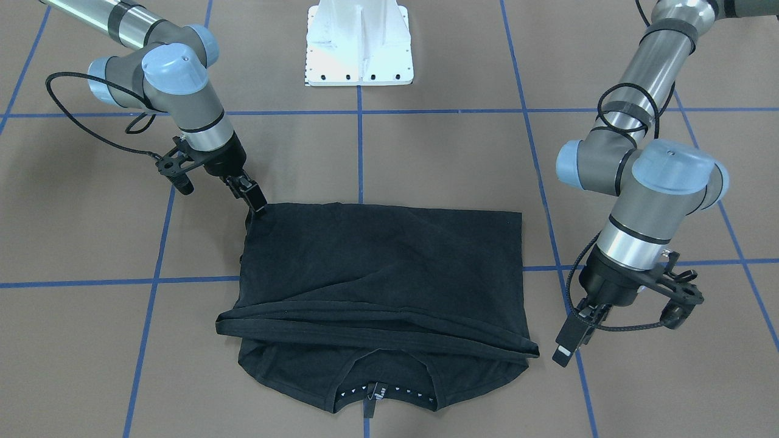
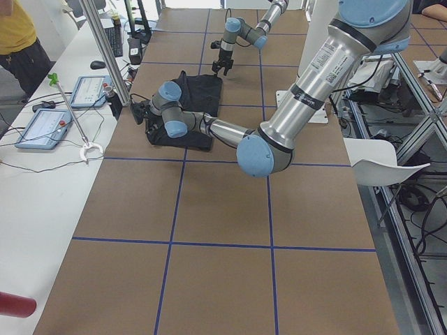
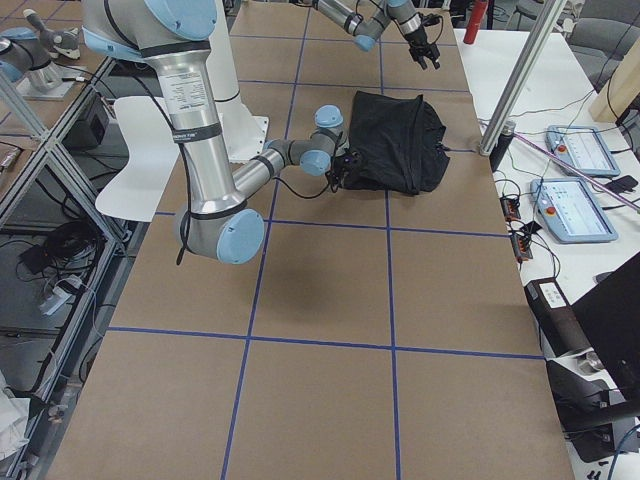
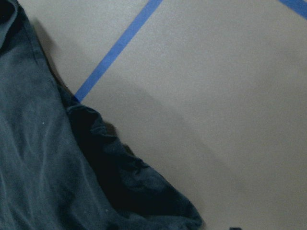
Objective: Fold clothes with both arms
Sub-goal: 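Withdraw the right gripper toward the lower edge of the folded shirt, then lower the right gripper and grasp the folded shirt's side edge nearest it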
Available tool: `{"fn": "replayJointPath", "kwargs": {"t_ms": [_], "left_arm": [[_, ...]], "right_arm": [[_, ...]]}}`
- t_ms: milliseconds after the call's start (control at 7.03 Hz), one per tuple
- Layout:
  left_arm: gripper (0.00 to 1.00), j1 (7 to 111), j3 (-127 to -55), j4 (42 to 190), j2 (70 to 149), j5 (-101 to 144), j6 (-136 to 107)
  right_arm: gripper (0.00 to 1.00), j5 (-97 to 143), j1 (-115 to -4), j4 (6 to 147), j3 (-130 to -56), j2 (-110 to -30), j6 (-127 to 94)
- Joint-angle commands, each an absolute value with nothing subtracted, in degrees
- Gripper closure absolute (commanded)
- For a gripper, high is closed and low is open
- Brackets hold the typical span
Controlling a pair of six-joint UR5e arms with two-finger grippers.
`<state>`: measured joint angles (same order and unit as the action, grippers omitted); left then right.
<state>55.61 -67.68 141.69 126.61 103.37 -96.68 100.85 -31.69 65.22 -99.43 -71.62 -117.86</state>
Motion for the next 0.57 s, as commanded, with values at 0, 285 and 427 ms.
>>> {"fn": "replayJointPath", "kwargs": {"t_ms": [0, 285, 427], "left_arm": [[0.13, 55.6, -67.7, 141.7, 126.3, 102.9, -96.6], [0.13, 55.6, -67.7, 141.7, 126.2, 102.7, -96.6], [0.13, 55.6, -67.7, 141.7, 126.2, 102.7, -96.6]], "right_arm": [[0.32, 100.7, -31.5, 65.2, -99.1, -71.2, -117.2], [0.33, 100.6, -31.7, 65.2, -97.8, -70.2, -117.1], [0.33, 100.7, -32.2, 65.2, -96.8, -69.6, -116.7]]}}
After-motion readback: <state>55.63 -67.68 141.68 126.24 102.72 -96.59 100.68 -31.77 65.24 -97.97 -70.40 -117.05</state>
